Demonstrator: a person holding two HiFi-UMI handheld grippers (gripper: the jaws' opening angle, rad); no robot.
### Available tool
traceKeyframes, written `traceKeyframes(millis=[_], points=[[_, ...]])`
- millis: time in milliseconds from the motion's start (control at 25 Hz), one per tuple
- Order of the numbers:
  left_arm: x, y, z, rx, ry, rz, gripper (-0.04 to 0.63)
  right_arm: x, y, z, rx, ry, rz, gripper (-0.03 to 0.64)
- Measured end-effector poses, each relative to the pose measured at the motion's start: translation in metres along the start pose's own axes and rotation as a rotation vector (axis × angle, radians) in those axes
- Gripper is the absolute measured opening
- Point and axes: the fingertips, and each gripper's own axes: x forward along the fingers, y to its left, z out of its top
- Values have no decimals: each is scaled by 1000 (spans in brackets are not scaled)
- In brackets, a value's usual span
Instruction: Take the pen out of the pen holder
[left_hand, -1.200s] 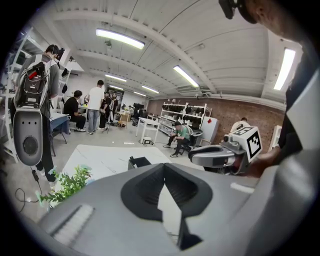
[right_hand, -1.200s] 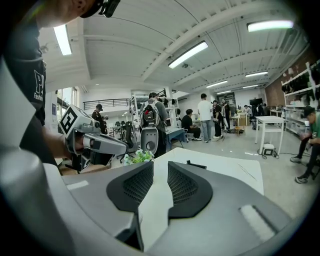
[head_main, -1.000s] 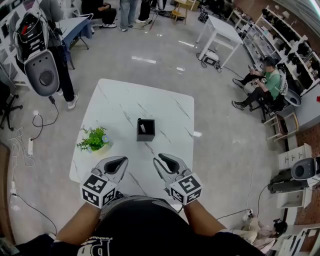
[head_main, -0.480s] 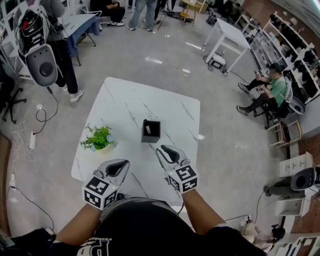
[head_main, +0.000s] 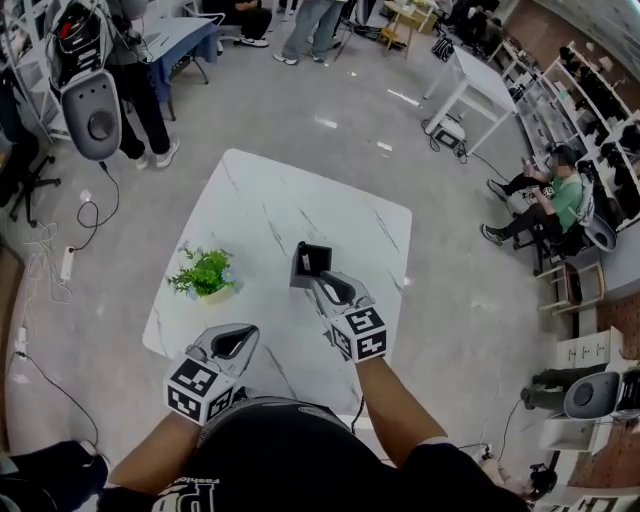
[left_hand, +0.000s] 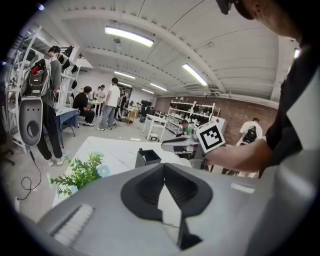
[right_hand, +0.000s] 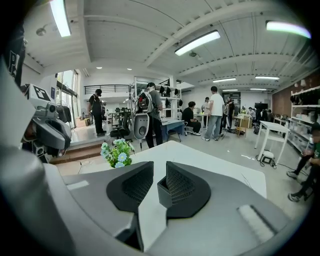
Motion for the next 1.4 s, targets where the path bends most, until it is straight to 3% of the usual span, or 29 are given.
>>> traceKeyframes(millis=[560, 880, 1400], points=[[-9, 20, -8, -46, 3, 61, 57, 68, -25, 0, -40, 82, -9, 66], [-12, 30, -14, -70, 9, 84, 57, 100, -40, -17, -58, 178, -28, 66], [-13, 38, -17, -101, 27, 104, 57, 120, -47, -28, -94, 260, -24, 66]])
